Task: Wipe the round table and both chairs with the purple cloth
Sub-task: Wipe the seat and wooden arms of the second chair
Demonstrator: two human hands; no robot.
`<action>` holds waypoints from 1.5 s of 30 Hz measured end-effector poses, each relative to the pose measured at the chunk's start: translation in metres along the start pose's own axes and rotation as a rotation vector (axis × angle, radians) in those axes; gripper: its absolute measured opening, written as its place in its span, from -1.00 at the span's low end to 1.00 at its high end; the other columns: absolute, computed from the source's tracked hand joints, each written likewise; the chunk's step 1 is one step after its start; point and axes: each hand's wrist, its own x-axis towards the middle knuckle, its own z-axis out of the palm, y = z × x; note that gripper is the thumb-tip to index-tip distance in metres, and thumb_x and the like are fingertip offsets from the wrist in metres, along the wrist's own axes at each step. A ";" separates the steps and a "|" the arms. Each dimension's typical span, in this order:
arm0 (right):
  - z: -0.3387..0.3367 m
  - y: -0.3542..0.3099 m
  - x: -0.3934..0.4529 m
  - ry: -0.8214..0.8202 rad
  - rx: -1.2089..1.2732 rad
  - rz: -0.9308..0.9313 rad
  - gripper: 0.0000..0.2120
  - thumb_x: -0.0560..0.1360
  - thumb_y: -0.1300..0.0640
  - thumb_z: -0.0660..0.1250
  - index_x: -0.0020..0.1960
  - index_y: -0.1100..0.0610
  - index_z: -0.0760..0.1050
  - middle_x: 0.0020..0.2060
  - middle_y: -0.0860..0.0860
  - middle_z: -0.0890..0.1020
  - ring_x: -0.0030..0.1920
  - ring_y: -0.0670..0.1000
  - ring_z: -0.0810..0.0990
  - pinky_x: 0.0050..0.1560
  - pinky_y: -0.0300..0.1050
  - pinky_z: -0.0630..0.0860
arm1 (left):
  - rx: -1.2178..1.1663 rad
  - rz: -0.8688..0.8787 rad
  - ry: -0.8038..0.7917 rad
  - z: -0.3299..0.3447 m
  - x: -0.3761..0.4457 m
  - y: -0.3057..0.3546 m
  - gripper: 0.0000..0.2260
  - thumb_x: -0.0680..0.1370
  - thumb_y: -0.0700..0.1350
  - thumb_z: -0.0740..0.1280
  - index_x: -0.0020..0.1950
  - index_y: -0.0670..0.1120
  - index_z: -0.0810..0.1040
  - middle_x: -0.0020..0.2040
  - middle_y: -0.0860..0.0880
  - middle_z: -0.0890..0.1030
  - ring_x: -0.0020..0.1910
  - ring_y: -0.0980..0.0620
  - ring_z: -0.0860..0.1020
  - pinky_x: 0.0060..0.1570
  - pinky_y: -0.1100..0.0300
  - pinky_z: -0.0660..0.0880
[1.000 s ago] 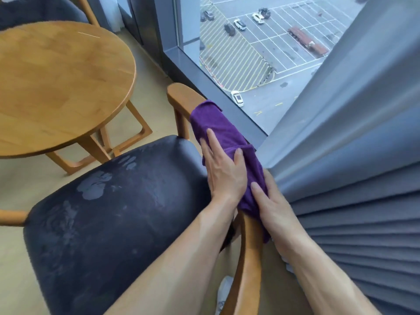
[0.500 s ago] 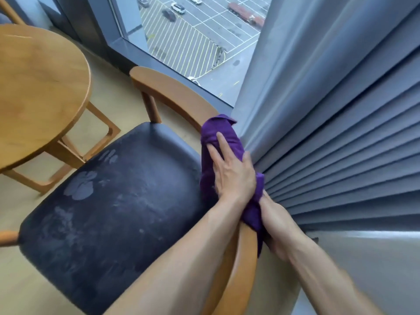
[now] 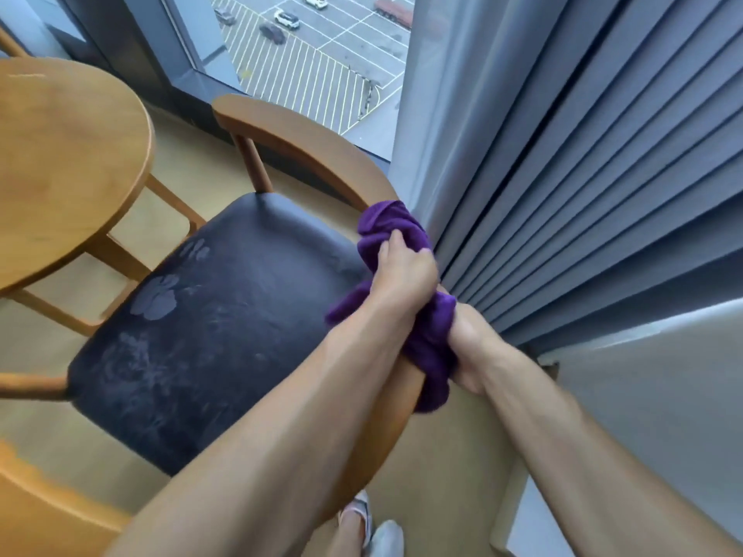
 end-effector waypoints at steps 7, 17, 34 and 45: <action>0.031 0.001 -0.021 0.179 -0.109 -0.256 -0.47 0.59 -0.23 0.10 0.53 -0.16 0.26 0.44 -0.04 0.44 0.38 0.05 0.47 0.47 0.07 0.33 | -0.108 -0.151 -0.143 -0.028 -0.054 -0.025 -0.54 0.69 0.07 0.13 0.46 -0.20 0.39 0.33 -0.18 0.54 0.28 -0.16 0.54 0.33 0.04 0.43; 0.052 0.077 -0.060 0.214 0.477 -0.178 -0.57 0.63 -0.17 0.18 0.40 0.00 0.45 0.24 0.13 0.63 0.23 0.17 0.60 0.23 0.11 0.55 | 0.090 0.026 -0.202 -0.024 -0.078 -0.021 -0.61 0.65 0.04 0.09 0.40 -0.07 0.44 0.40 -0.09 0.47 0.34 -0.07 0.45 0.44 0.02 0.31; 0.129 0.131 -0.100 0.640 0.380 -0.423 -0.65 0.69 0.00 0.08 0.44 -0.05 0.41 0.22 -0.06 0.64 0.20 -0.10 0.61 0.25 -0.09 0.53 | 0.134 0.228 -0.460 -0.060 -0.093 -0.094 -0.44 0.55 0.28 0.17 0.39 -0.06 0.43 0.38 -0.06 0.49 0.37 -0.07 0.45 0.42 0.00 0.31; 0.148 0.167 -0.100 0.546 0.597 -0.385 -0.46 0.53 -0.30 0.20 0.31 0.07 0.39 -0.12 0.02 0.68 -0.17 0.03 0.64 -0.20 -0.15 0.59 | 0.228 0.583 -0.392 -0.074 -0.135 -0.121 -0.61 0.64 0.11 0.13 0.39 -0.07 0.32 0.34 -0.06 0.47 0.32 -0.12 0.46 0.31 -0.09 0.40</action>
